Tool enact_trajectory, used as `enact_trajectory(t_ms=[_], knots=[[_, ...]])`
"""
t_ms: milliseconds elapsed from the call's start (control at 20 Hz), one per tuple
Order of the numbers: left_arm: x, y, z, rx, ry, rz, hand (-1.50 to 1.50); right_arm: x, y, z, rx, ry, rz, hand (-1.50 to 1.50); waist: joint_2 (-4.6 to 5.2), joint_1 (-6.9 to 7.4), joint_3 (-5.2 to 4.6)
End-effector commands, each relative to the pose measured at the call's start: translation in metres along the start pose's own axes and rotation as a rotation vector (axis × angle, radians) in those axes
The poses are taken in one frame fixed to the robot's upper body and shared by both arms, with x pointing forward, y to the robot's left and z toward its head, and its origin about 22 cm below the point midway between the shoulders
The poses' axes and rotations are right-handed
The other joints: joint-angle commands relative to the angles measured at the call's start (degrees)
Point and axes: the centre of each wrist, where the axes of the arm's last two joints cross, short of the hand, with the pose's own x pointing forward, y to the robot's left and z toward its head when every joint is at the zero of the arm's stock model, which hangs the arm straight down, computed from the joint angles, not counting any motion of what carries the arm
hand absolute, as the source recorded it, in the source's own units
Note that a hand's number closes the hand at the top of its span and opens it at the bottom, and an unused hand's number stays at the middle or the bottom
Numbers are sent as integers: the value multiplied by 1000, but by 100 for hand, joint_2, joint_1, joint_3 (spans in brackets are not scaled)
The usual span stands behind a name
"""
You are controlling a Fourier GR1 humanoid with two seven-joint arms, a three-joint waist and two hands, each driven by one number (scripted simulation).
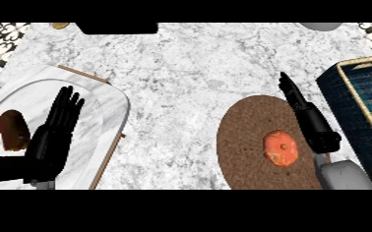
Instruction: Pick the squash from the placemat and place it in the basket
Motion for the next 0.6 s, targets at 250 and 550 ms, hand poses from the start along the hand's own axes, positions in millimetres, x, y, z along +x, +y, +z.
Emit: enact_trajectory(t_ms=[250, 550], knots=[[9, 36, -25, 64, 158, -347, 0, -15, -40, 22, -237, -355, -489, 150, -99, -382, -24], [7, 14, -44, 25, 246, -354, 0, 18, 38, 33, -368, -757, -279, -150, -181, -270, -92]])
